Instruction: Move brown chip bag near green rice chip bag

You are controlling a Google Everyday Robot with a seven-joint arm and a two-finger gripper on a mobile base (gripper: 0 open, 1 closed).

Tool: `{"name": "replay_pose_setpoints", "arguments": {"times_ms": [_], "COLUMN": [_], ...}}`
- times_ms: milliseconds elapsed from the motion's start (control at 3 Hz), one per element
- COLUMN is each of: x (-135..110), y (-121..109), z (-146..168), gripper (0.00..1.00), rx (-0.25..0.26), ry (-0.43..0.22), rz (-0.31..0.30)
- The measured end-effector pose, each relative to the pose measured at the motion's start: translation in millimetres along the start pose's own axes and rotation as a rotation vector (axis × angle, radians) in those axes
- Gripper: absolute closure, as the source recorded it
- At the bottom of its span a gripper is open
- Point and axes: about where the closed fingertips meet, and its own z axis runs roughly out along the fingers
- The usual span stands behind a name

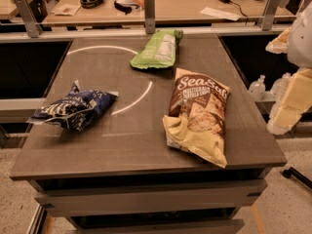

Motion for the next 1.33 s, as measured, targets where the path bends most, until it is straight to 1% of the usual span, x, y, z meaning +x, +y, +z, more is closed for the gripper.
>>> {"name": "replay_pose_setpoints", "arguments": {"times_ms": [333,667,1000,1333], "x": [0,-1,-3,-1], "y": [0,0,2,6], "z": [0,0,6,20], "gripper": [0.00,0.00,0.00,0.00], "rx": [0.000,0.012,0.032,0.037], "ry": [0.000,-0.036,-0.091,-0.148], "rz": [0.000,-0.003,0.008,0.065]}}
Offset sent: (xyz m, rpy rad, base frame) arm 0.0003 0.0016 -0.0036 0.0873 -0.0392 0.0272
